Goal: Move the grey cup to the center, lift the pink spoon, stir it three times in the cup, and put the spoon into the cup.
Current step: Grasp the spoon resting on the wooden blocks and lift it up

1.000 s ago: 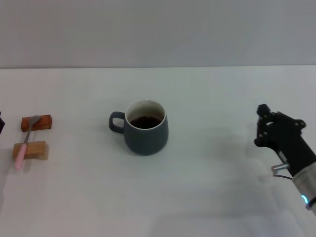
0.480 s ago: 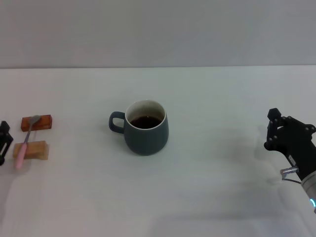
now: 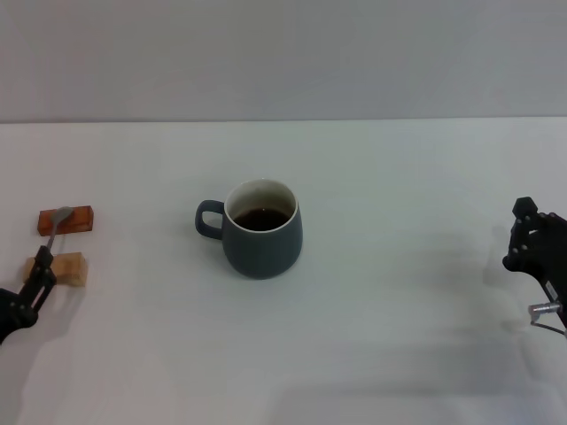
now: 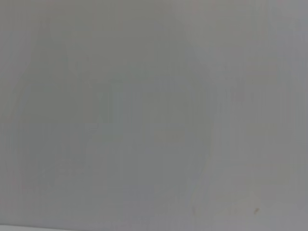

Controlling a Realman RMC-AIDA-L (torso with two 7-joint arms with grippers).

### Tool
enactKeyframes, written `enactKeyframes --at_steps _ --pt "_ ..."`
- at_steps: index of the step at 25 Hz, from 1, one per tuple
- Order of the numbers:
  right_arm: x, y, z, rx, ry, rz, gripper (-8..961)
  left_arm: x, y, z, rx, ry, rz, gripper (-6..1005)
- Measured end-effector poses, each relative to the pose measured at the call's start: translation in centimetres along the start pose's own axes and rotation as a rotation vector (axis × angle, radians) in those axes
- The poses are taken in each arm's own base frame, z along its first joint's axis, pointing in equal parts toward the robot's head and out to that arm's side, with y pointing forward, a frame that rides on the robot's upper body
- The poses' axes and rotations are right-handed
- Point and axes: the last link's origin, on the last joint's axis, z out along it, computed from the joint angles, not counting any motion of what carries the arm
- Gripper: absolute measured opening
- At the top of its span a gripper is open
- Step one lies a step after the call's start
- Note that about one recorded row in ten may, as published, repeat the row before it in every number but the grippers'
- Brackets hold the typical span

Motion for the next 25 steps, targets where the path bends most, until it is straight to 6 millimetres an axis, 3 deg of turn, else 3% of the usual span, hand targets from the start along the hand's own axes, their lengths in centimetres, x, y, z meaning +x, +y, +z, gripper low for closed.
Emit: enactKeyframes --at_steps 25 --pt "0.4 -0.4 -0.7 0.017 0.011 -0.001 0 -1.8 0.5 -0.2 -0.022 -0.118 0.014 803"
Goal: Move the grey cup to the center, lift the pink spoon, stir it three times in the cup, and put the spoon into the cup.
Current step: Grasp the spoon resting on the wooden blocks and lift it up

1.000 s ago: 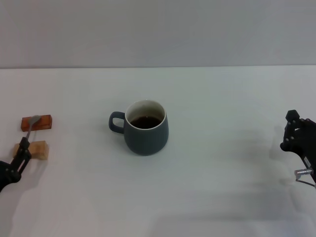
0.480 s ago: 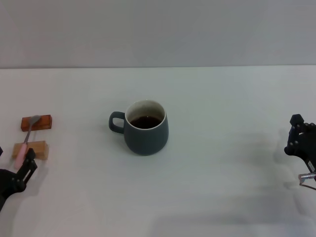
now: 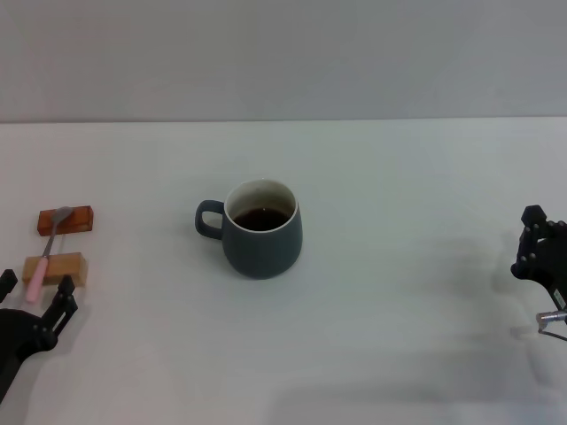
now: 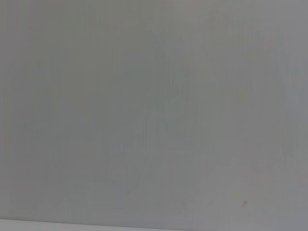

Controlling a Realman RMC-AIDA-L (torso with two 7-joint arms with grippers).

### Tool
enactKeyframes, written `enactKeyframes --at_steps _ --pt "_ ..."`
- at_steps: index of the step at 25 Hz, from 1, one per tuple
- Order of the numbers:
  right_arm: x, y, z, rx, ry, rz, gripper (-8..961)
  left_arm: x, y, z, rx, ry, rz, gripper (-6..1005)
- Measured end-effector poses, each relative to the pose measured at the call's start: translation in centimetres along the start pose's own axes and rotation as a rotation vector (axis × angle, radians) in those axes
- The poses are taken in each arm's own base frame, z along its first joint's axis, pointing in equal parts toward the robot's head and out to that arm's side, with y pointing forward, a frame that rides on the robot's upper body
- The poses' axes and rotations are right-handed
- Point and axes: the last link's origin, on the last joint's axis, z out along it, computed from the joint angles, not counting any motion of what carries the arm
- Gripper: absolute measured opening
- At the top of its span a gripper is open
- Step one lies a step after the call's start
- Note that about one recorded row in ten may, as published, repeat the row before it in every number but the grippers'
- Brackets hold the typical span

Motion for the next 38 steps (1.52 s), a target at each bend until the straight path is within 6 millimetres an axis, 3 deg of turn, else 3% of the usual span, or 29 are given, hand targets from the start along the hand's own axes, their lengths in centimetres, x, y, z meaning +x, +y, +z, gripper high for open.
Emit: enactKeyframes --at_steps 13,38 --pt "0.07 -0.02 -0.09 0.000 0.002 -0.004 0 -0.37 0.04 -0.83 0.012 -0.006 -0.008 801" --pt "0.00 0.32 -0.03 -0.010 -0.001 -0.003 0 -0.21 0.21 -0.30 0.009 -0.006 -0.015 798"
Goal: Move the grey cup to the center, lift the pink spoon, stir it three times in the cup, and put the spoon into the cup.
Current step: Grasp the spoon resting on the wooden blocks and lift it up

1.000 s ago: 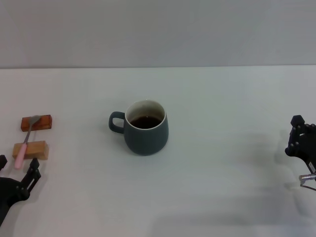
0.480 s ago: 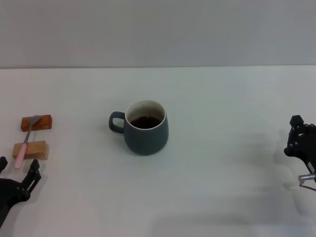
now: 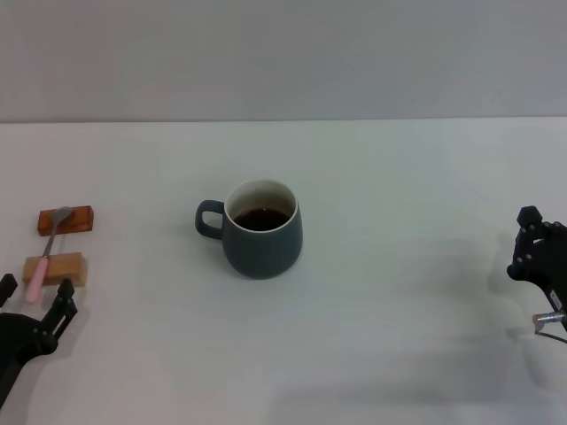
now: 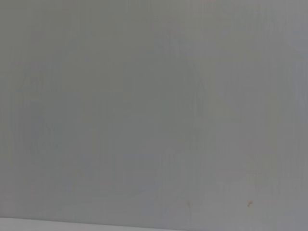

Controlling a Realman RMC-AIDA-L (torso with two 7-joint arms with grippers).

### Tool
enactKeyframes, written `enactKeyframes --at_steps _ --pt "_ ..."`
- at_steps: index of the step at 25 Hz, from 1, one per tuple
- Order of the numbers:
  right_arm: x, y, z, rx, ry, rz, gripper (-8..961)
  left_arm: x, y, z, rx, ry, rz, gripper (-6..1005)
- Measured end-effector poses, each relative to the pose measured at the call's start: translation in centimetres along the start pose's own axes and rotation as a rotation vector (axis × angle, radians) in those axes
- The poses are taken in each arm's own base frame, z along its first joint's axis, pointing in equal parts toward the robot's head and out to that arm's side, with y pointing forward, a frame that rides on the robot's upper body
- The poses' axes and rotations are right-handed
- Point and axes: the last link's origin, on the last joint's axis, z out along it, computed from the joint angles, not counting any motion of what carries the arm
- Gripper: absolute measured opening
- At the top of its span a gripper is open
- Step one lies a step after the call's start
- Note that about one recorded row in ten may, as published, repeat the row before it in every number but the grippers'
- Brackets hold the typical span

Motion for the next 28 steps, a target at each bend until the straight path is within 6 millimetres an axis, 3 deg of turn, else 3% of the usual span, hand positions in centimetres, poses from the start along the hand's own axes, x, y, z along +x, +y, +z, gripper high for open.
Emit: enactKeyframes --at_steps 4,15,28 --pt "-0.01 -0.01 0.00 0.000 0.000 0.000 0 0.05 0.09 0.17 -0.008 -0.001 0.002 798" --pt "0.05 -0.10 -0.05 -0.001 0.002 -0.005 0 0.02 0.14 0.21 -0.012 -0.004 -0.002 608" --pt "0.03 -0.01 -0.06 -0.002 0.001 -0.003 -1 -0.02 -0.02 0.16 -0.006 -0.007 -0.005 518"
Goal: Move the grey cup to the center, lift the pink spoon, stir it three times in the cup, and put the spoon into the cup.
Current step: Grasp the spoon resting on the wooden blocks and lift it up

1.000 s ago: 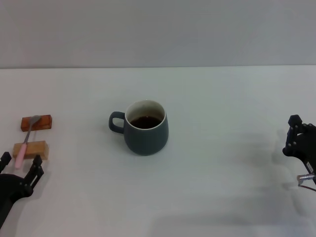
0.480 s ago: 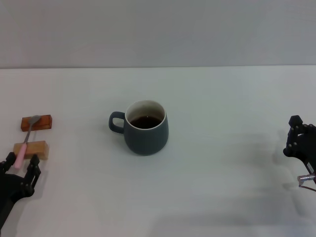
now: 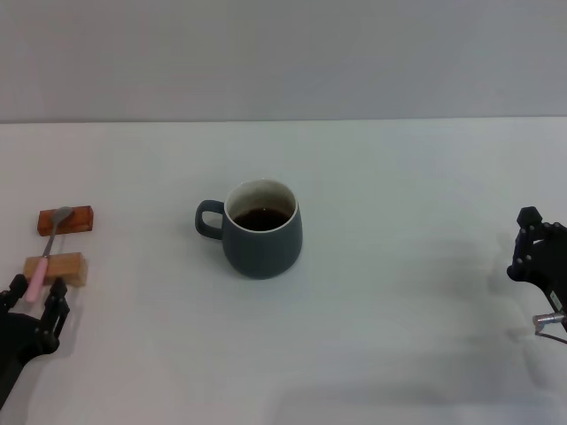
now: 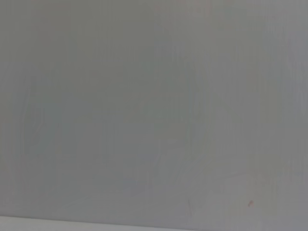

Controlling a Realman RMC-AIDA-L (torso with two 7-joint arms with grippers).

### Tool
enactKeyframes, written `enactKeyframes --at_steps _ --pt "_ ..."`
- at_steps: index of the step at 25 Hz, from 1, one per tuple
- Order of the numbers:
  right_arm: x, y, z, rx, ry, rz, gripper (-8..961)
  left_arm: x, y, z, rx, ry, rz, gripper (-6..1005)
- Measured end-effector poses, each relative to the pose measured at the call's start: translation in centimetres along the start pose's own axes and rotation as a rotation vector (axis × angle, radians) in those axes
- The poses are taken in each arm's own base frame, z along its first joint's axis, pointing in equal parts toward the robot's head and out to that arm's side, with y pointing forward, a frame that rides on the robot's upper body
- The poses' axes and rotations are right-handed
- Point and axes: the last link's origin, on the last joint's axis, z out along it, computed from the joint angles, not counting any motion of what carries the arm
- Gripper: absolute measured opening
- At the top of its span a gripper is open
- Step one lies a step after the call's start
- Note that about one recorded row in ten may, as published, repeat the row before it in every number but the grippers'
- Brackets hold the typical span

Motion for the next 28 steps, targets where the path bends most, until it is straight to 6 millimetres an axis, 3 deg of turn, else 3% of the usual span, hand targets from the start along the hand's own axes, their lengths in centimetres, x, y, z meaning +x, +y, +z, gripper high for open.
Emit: enactKeyframes --at_steps 6,11,28 --pt "-0.07 0.12 0.09 -0.006 -0.002 0.000 -1 0.01 -0.12 0.01 0.003 -0.001 0.002 510" --pt "-0.07 0.16 0.07 -0.007 -0.002 0.001 -1 0.01 -0.21 0.05 0.005 -0.002 0.002 430" --pt "-0.15 0.27 0.26 -0.012 -0.004 0.001 -1 -0.19 -0.33 -0.02 0.010 -0.015 0.002 423"
